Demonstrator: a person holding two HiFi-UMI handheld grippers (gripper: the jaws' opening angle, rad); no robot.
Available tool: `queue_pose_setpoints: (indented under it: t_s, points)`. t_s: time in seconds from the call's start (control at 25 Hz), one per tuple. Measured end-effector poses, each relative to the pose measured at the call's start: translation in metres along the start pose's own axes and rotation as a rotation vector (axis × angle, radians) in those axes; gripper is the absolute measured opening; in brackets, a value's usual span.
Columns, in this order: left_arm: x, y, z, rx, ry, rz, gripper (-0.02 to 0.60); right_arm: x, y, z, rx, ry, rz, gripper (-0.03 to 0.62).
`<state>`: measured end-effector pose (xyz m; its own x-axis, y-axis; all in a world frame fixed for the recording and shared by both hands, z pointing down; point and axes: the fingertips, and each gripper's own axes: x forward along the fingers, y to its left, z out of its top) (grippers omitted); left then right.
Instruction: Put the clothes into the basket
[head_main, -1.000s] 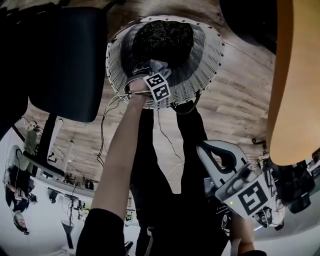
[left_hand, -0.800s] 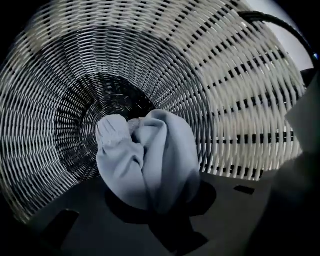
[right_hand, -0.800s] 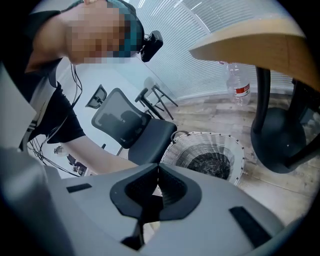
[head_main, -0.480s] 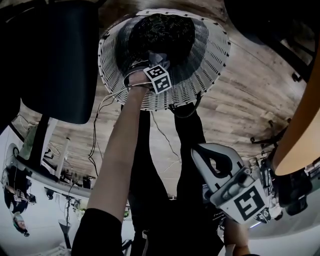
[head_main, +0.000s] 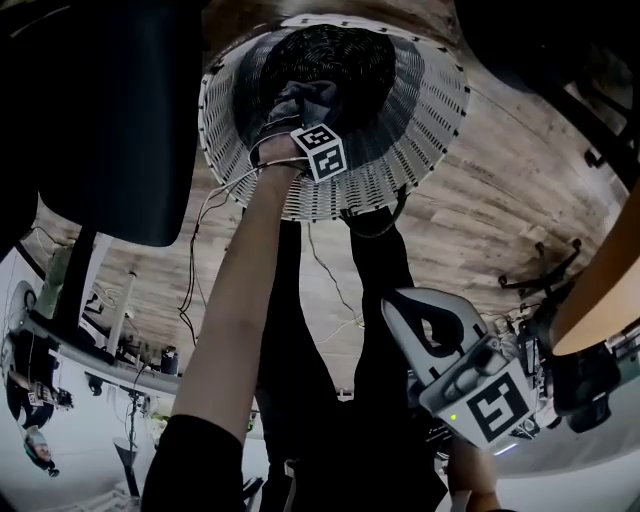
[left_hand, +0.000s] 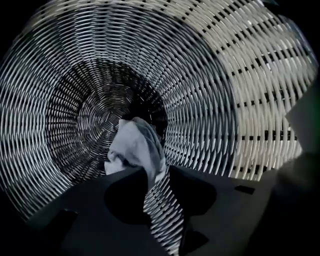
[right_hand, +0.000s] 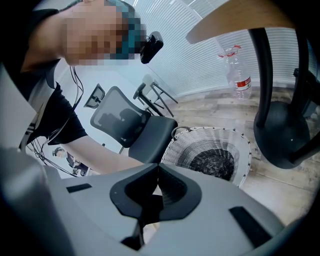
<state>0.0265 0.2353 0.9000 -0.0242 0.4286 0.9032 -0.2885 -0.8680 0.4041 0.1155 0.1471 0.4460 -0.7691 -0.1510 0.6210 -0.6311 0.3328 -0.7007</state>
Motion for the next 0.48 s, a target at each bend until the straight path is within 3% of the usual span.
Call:
queue_pose_setpoints:
  t_s: [0.48]
  points:
    - [-0.013, -0.026, -0.01, 0.018, 0.015, -0.034, 0.164, -0.001, 0.02, 0.008, -0.026, -0.005, 0.009, 0.015]
